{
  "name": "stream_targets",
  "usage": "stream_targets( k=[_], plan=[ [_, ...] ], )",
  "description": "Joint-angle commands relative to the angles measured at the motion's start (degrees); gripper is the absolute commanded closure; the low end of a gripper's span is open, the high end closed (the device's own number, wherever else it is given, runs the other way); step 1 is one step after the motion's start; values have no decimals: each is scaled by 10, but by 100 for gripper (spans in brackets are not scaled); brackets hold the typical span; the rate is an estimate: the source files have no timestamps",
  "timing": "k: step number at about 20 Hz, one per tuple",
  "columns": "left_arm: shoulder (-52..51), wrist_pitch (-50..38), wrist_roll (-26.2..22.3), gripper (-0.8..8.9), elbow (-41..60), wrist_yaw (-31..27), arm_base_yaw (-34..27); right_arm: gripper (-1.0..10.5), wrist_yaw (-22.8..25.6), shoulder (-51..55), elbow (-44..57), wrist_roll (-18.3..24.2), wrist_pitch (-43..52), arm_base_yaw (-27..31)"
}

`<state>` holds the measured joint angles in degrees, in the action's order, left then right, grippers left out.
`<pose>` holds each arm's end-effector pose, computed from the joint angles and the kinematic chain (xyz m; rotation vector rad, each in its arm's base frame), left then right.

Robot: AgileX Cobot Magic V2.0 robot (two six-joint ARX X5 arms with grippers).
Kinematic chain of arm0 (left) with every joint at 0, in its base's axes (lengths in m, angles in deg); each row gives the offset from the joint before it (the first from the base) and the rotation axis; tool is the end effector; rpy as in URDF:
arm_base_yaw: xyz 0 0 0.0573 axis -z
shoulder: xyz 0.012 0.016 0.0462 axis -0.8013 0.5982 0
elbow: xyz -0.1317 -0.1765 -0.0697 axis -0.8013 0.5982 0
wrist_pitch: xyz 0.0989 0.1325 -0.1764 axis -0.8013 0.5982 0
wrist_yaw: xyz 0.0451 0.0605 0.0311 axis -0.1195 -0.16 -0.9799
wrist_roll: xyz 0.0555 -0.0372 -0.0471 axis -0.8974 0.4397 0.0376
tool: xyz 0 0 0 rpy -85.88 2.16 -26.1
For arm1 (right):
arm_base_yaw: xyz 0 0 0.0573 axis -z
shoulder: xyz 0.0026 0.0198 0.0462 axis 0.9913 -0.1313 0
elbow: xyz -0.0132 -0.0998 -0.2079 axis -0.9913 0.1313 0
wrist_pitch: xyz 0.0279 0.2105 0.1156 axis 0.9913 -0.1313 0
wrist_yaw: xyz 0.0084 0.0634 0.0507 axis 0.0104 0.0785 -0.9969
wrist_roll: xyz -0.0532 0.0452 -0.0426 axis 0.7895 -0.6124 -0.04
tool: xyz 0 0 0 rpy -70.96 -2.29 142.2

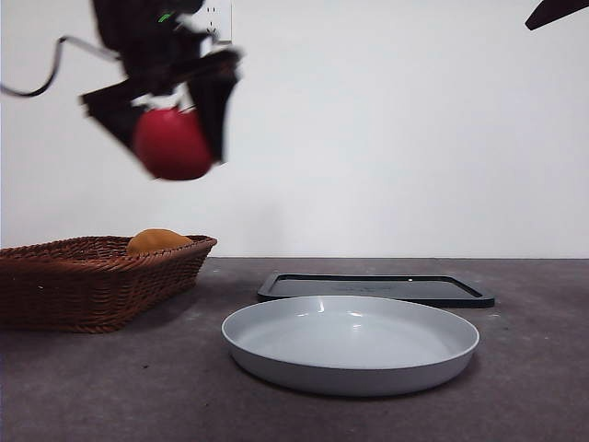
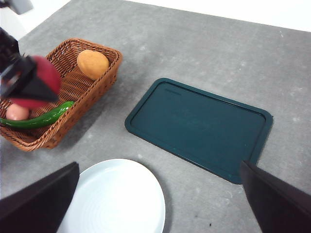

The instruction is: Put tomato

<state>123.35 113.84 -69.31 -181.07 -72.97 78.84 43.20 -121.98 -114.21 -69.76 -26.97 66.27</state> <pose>0.3322 -0.1672 0.2463 0.1224 1.1967 -0.4327 0.2231 0.0848 0.3180 0.0465 0.5472 0.5437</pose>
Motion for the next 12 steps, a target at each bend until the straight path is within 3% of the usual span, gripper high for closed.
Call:
stream_targets(
  k=[1,7,12],
  plan=[
    [16,5,3,489,-6,3,51,359,0,-4,-12,4,6,-3],
    [24,-58,15,489,59,3,187,359,0,-4,-12,4,6,-3],
    [43,-116,15,489,89,0,238,359,0,-4,-12,4,6,-3]
  ],
)
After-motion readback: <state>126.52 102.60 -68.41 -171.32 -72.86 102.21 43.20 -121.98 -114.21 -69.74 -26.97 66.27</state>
